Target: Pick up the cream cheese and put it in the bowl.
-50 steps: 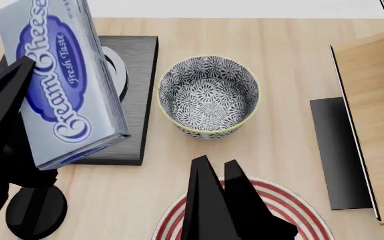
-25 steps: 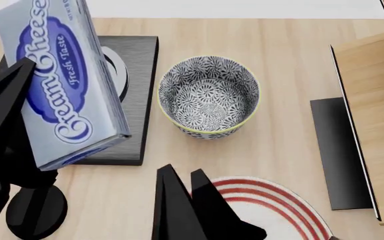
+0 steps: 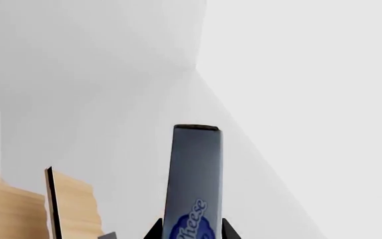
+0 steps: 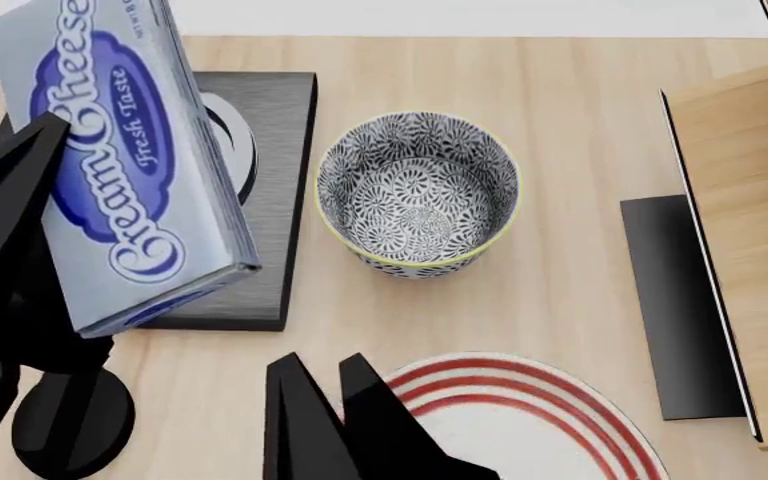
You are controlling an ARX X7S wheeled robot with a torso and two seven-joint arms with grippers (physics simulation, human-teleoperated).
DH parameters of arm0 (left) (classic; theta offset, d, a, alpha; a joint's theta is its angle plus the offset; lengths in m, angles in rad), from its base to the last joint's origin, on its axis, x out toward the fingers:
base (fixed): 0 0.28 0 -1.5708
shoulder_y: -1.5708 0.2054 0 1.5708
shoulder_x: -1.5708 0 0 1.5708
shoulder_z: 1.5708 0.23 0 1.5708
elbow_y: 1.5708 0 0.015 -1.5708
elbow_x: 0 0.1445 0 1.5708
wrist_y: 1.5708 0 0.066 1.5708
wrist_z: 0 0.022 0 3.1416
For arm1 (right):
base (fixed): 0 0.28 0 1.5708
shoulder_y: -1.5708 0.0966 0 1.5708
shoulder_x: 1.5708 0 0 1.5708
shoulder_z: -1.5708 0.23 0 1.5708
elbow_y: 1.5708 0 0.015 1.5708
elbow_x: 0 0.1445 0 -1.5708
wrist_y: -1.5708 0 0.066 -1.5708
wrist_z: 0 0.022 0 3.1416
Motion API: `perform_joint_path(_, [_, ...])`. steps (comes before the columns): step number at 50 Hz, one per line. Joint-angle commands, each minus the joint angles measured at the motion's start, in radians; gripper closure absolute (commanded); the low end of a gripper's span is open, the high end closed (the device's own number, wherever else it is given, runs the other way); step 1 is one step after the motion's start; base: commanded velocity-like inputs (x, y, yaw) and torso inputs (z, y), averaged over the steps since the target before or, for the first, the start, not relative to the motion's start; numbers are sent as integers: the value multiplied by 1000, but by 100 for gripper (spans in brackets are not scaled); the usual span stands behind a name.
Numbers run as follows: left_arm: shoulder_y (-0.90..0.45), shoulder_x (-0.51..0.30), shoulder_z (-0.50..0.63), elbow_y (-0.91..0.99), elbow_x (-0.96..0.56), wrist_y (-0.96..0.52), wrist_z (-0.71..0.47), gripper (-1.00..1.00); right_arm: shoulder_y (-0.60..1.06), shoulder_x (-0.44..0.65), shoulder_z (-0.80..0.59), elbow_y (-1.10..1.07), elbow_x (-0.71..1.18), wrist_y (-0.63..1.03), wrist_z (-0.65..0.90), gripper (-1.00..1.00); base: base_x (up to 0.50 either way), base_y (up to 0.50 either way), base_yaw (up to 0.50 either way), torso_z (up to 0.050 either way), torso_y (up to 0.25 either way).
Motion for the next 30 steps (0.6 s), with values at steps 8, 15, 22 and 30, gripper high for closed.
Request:
perform_joint_path(8, [-2,0,1,8,-1,5,7,100,0,7,-21,-43,15,3,9,-100,0,0,0,0,0])
perform_joint_path(15, [-20,2,1,14,-3,12,-15,100,7,7,-28,-52,18,4,23,-100,0,0,0,0,1])
perform_joint_path(22, [-4,0,5,7,2,8,7,100,14,6,-38,-51,15,8,16,-100,0,0,0,0,0])
perform_joint_path(30, [-26,3,5,13,2,16,-21,100,17,9,-43,-64,16,8,21,-100,0,0,0,0,0])
